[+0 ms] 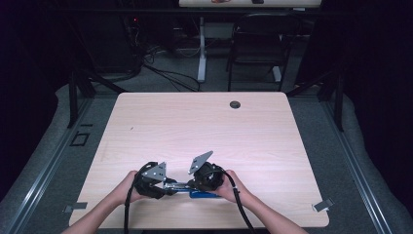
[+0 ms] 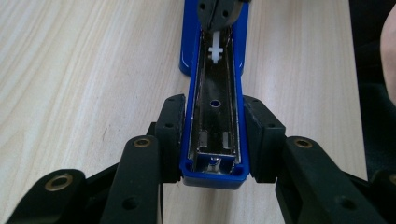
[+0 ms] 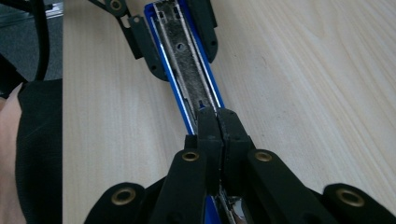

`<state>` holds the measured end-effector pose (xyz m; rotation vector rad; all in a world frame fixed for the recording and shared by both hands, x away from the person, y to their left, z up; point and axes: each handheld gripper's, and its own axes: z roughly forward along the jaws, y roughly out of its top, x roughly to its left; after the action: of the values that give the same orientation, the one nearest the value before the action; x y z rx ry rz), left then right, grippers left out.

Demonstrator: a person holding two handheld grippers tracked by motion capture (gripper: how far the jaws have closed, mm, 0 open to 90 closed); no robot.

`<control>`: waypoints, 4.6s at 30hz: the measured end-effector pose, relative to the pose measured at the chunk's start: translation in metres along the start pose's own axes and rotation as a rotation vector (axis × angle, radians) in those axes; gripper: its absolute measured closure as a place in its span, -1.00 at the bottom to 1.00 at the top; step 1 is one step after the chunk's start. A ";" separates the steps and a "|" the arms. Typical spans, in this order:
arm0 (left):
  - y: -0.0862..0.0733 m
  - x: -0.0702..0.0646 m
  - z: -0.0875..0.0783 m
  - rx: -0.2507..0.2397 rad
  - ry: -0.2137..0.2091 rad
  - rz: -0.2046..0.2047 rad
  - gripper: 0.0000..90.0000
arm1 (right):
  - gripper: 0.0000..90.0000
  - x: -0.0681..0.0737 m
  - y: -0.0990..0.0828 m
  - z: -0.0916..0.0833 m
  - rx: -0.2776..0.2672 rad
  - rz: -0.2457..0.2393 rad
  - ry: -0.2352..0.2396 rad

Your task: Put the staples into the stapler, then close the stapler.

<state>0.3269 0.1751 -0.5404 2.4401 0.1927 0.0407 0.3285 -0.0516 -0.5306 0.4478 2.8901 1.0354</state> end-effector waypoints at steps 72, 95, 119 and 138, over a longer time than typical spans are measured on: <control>0.047 -0.013 0.016 -0.250 0.050 0.040 0.44 | 0.98 -0.004 -0.011 -0.059 -0.095 -0.038 -0.045; 0.045 -0.007 0.044 -0.165 0.016 0.021 0.45 | 0.95 -0.005 -0.018 -0.070 -0.091 -0.032 -0.040; 0.057 -0.006 0.053 -0.092 0.014 0.040 0.47 | 0.81 -0.010 -0.031 -0.107 -0.130 0.051 -0.076; 0.061 -0.007 0.056 -0.070 0.021 0.048 0.47 | 0.74 -0.004 -0.024 -0.109 -0.170 0.129 -0.082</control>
<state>0.3317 0.0923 -0.5444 2.3751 0.1395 0.0929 0.3114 -0.1376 -0.4613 0.6558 2.7038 1.2374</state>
